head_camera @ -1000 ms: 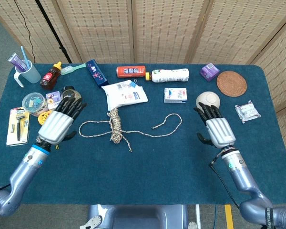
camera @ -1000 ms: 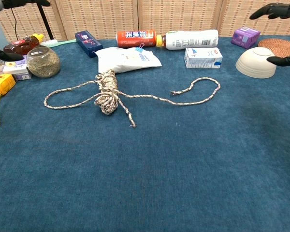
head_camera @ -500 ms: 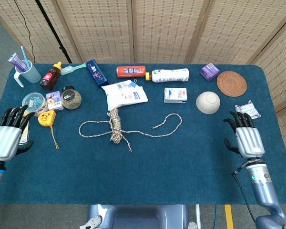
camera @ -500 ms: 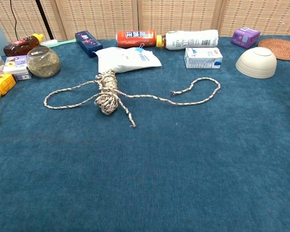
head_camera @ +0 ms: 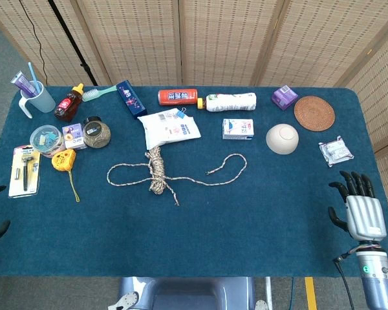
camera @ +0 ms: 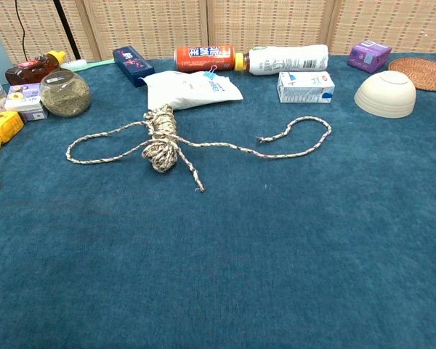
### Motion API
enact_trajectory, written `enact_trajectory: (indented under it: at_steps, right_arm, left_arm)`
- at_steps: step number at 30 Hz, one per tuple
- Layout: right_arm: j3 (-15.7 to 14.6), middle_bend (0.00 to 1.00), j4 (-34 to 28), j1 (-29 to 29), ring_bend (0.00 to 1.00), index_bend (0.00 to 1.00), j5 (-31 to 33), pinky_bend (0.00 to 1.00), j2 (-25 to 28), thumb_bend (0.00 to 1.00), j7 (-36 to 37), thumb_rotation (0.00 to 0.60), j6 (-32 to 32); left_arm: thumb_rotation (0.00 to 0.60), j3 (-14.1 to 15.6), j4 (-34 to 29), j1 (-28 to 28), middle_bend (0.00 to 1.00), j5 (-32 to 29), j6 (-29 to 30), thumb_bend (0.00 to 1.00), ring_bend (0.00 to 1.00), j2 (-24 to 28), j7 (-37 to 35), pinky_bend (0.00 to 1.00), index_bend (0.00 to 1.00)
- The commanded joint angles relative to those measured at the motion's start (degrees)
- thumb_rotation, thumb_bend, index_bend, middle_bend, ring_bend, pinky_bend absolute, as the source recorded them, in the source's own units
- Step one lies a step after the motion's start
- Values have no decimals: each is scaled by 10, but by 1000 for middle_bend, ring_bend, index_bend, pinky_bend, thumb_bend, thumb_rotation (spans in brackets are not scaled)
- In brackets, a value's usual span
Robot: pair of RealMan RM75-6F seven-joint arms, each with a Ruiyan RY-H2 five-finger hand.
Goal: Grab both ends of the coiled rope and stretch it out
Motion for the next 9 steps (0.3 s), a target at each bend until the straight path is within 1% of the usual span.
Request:
enact_trajectory:
  at_steps: [1,9]
  right_arm:
    - [-10,118,-9,-22,53,285,-4,1,5,389,-6,600,19]
    - [-4,120,-11,-38,53,300,-10,1,8,388,-8,600,36]
  left_arm:
    - [600,9,6,17,14,14,13,222,0,-4,-4,0,216]
    - [600,-3,-3,13,15,22,3,223,0,-5,1,0,216]
